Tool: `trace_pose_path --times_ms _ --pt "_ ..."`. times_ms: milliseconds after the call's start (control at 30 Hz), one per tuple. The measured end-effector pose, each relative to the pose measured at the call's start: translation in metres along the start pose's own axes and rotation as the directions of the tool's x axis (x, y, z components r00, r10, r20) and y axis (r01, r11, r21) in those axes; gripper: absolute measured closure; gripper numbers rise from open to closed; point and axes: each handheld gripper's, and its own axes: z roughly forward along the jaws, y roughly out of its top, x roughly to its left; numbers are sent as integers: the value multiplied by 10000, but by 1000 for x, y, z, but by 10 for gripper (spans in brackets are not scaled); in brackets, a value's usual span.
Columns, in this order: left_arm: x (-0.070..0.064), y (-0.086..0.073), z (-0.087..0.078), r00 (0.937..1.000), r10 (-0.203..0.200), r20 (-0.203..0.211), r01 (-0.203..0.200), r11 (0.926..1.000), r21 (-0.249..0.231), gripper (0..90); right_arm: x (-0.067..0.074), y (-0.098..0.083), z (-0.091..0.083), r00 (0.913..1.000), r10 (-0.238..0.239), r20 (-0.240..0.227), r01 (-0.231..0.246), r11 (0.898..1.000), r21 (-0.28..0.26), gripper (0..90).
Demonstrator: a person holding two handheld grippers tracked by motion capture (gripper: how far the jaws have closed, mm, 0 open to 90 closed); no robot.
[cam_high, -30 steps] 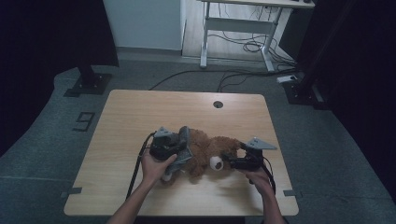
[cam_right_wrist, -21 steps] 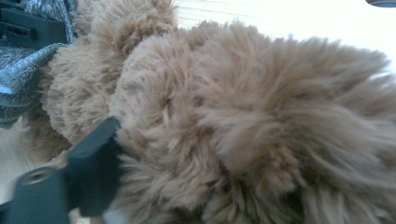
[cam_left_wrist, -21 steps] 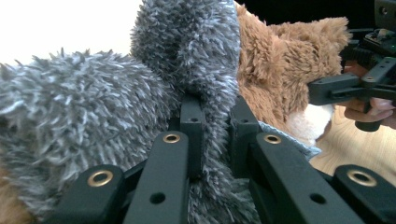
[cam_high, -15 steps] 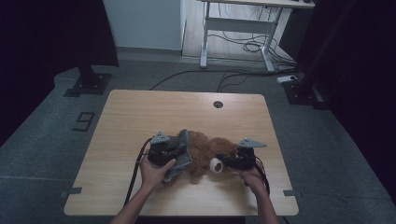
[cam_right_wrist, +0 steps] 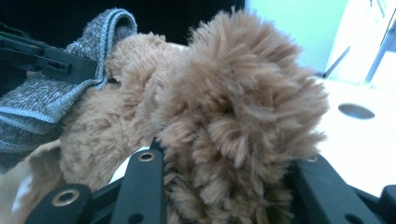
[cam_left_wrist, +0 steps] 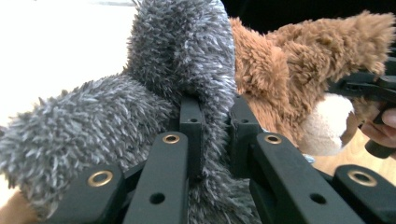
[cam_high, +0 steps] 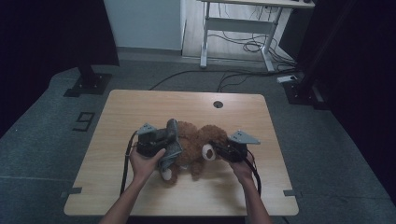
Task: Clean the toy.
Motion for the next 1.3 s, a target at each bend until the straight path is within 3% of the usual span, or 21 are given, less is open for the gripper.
trace_pose_path --times_ms 133,233,400,600,767,900,1000,1133,1233,1300 --pt "10 7 3 9994 -265 -234 265 9996 -19 794 3 5 16 9981 -522 326 537 9973 -496 621" --pt "5 0 8 9999 -103 -41 104 9996 248 794 -3 -4 15 9984 -547 170 553 9977 -388 605" --pt "-11 -12 10 9989 123 461 -138 9994 331 790 -20 -34 -4 9996 -45 -266 43 10000 -66 553" --pt "-26 -10 -5 9969 426 659 -445 9986 276 782 -26 -59 -21 9975 450 -542 -449 9990 19 536" --pt "-38 9 -30 9949 720 703 -697 9970 -346 783 -24 -63 -25 9975 415 -565 -410 9991 89 538" --pt "-67 33 -30 9849 1405 1011 -1357 9893 -528 785 -23 -63 -25 9979 405 -499 -400 9991 111 540" --pt "-93 46 -8 9728 1834 1418 -1816 9830 -260 784 -23 -63 -25 9980 392 -501 -389 9992 87 542" --pt "-126 47 48 9590 2071 1932 -2259 9708 809 780 -22 -64 -25 9977 447 -500 -444 9990 69 542" --pt "-142 33 94 9566 2110 2010 -2481 9515 1819 780 -22 -65 -25 9976 441 -536 -438 9990 61 542" --pt "-144 24 109 9572 2092 1998 -2501 9457 2077 782 -22 -66 -26 9977 402 -545 -402 9992 -4 543"
